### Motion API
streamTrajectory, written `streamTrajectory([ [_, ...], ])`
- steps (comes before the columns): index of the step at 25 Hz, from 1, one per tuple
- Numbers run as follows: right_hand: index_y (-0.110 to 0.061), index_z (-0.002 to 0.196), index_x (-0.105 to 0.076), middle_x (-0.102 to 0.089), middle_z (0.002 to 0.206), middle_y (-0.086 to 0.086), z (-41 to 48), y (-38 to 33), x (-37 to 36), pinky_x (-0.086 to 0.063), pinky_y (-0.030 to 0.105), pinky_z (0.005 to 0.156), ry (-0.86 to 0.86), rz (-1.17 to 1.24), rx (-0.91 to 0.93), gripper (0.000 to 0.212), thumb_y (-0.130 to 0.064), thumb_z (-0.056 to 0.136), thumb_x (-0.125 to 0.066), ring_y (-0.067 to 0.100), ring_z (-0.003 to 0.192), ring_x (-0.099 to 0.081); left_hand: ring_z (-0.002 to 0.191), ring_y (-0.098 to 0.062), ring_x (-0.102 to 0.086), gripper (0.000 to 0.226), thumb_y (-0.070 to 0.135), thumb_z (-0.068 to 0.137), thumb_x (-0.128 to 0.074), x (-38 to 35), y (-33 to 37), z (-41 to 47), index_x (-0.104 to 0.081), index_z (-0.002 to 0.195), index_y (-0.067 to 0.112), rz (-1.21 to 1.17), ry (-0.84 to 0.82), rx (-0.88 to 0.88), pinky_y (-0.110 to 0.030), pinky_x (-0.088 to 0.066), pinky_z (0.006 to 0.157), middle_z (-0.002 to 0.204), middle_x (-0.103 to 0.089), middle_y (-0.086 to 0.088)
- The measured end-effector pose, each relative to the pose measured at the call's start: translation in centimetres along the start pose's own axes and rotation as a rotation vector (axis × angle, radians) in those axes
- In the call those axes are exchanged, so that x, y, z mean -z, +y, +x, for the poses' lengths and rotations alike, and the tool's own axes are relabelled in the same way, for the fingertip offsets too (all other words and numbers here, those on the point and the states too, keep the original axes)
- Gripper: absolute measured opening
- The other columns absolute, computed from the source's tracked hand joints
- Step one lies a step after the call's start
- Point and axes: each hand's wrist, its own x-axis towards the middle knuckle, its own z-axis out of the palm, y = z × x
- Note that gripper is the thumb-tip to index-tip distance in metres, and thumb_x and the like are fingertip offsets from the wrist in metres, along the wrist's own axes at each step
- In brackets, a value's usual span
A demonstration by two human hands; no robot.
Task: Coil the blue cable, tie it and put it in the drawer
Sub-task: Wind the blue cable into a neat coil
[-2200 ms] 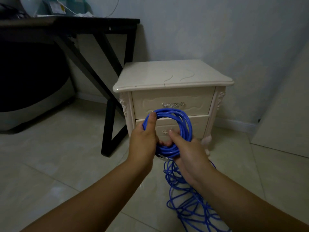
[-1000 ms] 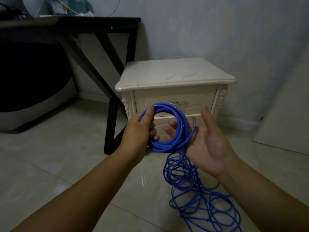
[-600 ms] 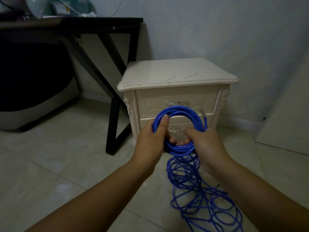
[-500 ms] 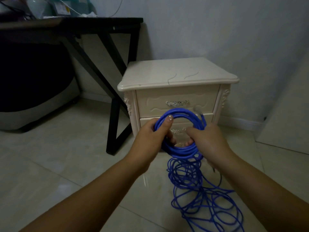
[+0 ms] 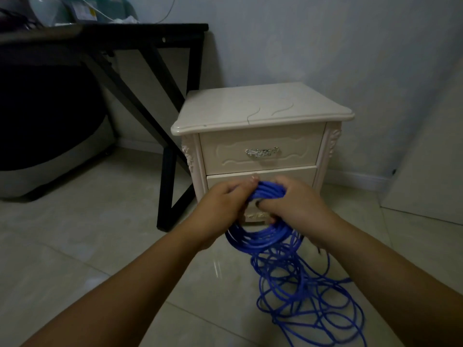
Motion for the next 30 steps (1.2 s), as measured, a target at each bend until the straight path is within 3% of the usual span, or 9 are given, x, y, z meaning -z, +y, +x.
streamTrajectory([
  [3,-0.007,0.083,-0.063,-0.059,0.063,0.007,0.2,0.9,-0.5,-0.05,0.042,0.076,-0.052,0.59,-0.15,0.004,-0.005,0.087,-0.065,0.019,0.062,-0.062,0.047,-0.011,-0.026,0.035,0.039,0.099,-0.044,-0.5,0.3,0.6,-0.049,0.073,0.016,-0.419,0.218,0.069,-0.026,-0.032,0.051,0.055,-0.027,0.003],
  [9,-0.016,0.058,-0.051,-0.044,0.046,-0.001,-0.6,1.5,-2.9,-0.041,0.033,0.063,-0.037,0.979,-0.353,0.032,-0.021,0.086,-0.066,0.013,0.049,-0.051,0.047,-0.011,-0.028,0.034,0.043,0.097,-0.048,-1.2,-0.5,0.5,-0.05,0.079,0.014,-0.701,0.24,0.178,-0.024,-0.036,0.052,0.053,-0.03,0.004],
  [11,-0.016,0.056,-0.047,-0.037,0.041,-0.001,0.0,1.4,-2.2,-0.043,0.03,0.054,0.061,0.891,-0.361,0.036,-0.014,0.088,-0.063,0.012,0.04,-0.044,0.052,-0.013,-0.039,0.035,0.044,0.097,-0.046,-0.7,-0.4,0.2,-0.056,0.089,0.011,-0.673,0.118,0.201,-0.03,-0.043,0.063,0.058,-0.04,0.0],
  [14,-0.013,0.06,-0.046,-0.033,0.038,-0.001,0.5,1.0,-1.2,-0.048,0.037,0.064,0.126,0.678,-0.299,0.031,-0.005,0.086,-0.059,0.012,0.033,-0.041,0.074,-0.018,-0.061,0.034,0.042,0.091,-0.052,0.8,-0.1,-0.2,-0.065,0.098,0.011,-0.61,-0.056,0.231,-0.043,-0.049,0.087,0.08,-0.063,-0.007],
  [18,-0.015,0.071,-0.058,-0.055,0.053,0.001,0.1,-0.5,-0.3,-0.049,0.022,0.05,0.101,-0.059,-0.077,0.015,-0.011,0.085,-0.061,0.015,0.049,-0.057,0.087,-0.012,-0.067,0.033,0.018,0.085,-0.066,1.8,0.4,-0.6,-0.06,0.117,0.021,-0.128,-0.161,0.096,-0.024,-0.056,0.077,0.103,-0.067,-0.004],
  [21,-0.024,0.076,-0.059,-0.053,0.065,-0.005,-0.5,-1.5,-0.8,-0.035,0.02,0.053,0.024,-0.639,0.164,0.012,-0.018,0.085,-0.061,0.013,0.062,-0.052,0.072,-0.011,-0.066,0.034,0.012,0.084,-0.068,0.1,0.2,-0.3,-0.05,0.109,0.025,0.495,-0.006,0.015,-0.029,-0.058,0.068,0.087,-0.065,0.001],
  [23,-0.021,0.089,-0.062,-0.053,0.07,-0.006,-0.8,-1.5,-1.3,-0.032,0.021,0.055,0.044,-0.707,0.287,0.003,-0.021,0.087,-0.06,0.012,0.066,-0.05,0.069,-0.009,-0.063,0.023,0.013,0.089,-0.062,-0.6,-0.1,0.0,-0.05,0.101,0.028,0.591,0.14,-0.026,-0.032,-0.058,0.068,0.081,-0.062,0.004],
  [27,-0.019,0.09,-0.061,-0.061,0.067,-0.003,-0.6,-1.0,-0.6,-0.042,0.016,0.051,0.067,-0.158,0.112,0.009,-0.016,0.084,-0.066,0.005,0.053,-0.057,0.068,-0.015,-0.062,0.015,0.009,0.094,-0.054,-0.4,0.0,0.3,-0.063,0.092,0.021,0.317,0.256,-0.069,-0.021,-0.053,0.055,0.08,-0.063,0.0],
  [30,-0.013,0.083,-0.06,-0.065,0.072,0.009,-0.9,0.2,-1.1,-0.054,0.039,0.08,-0.043,0.367,-0.04,0.012,-0.006,0.079,-0.069,0.019,0.07,-0.065,0.055,-0.014,-0.054,0.017,0.009,0.095,-0.053,-0.3,-0.1,0.3,-0.064,0.086,0.019,-0.023,0.378,0.093,-0.02,-0.049,0.048,0.065,-0.055,0.001],
])
